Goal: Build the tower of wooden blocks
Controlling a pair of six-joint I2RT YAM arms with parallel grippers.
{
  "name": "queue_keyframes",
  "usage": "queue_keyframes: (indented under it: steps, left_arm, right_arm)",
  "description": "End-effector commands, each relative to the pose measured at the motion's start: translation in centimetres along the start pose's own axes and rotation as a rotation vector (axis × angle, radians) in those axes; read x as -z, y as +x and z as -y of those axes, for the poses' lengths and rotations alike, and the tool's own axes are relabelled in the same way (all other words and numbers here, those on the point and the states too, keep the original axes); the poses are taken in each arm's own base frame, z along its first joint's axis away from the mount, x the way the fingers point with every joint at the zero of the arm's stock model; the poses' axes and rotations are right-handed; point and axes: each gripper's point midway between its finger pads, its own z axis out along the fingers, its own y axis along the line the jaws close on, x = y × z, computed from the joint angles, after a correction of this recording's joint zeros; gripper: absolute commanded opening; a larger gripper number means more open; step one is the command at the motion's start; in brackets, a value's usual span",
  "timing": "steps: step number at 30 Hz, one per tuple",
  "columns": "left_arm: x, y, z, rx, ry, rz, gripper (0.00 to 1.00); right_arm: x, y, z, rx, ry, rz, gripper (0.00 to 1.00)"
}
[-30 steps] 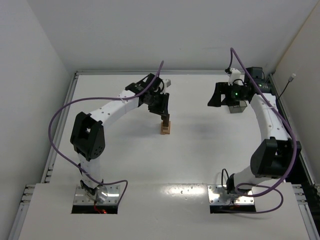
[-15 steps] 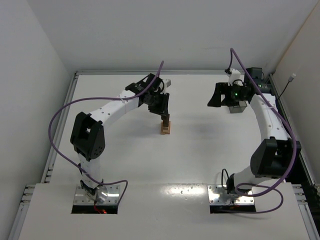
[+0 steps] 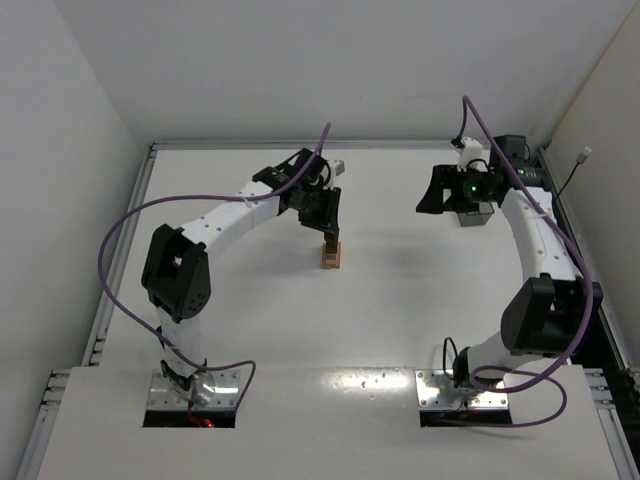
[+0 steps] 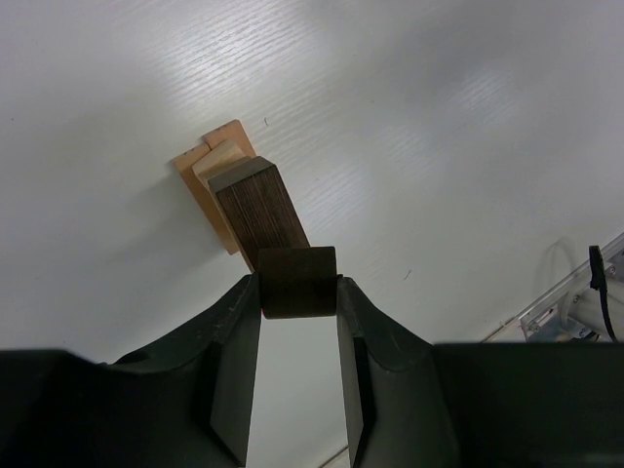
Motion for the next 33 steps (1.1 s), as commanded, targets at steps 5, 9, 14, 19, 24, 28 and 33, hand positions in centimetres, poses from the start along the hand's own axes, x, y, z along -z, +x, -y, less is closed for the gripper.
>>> queue_keyframes:
  steps: [5, 9, 14, 19, 24, 28, 33]
  left_arm:
    - [0.6, -1.0, 1.5, -0.013, 0.025, 0.04, 0.0]
    - [0.6, -1.0, 1.5, -0.013, 0.025, 0.04, 0.0]
    - [-0.1, -0.4, 1.1, -0.009, 0.019, 0.023, 0.0]
    - [-0.2, -0.1, 0.8, -0.007, 0.008, 0.018, 0.0]
    - [-0.6, 0.0, 0.5, -0.005, -0.004, 0.013, 0.0]
    - [-0.6, 0.0, 0.4, -0.005, -0.013, 0.016, 0.0]
    - [-0.9, 0.2, 0.2, -0.003, -0.016, 0.007, 0.0]
  right_arm:
    - [0.8, -1.1, -0.7, 0.031, -0.018, 0.053, 0.77]
    - [0.8, -1.1, -0.9, 0.031, -0.027, 0.054, 0.77]
    - [0.8, -1.1, -0.9, 0.031, -0.027, 0.054, 0.77]
    - [0.7, -1.0, -0.6, 0.02, -0.032, 0.052, 0.77]
    - [0.7, -1.0, -0.6, 0.011, -0.032, 0.051, 0.76]
    - [0.7, -1.0, -0.6, 0.011, -0.032, 0.051, 0.76]
    - [0.5, -0.9, -0.6, 0.005, -0.042, 0.045, 0.76]
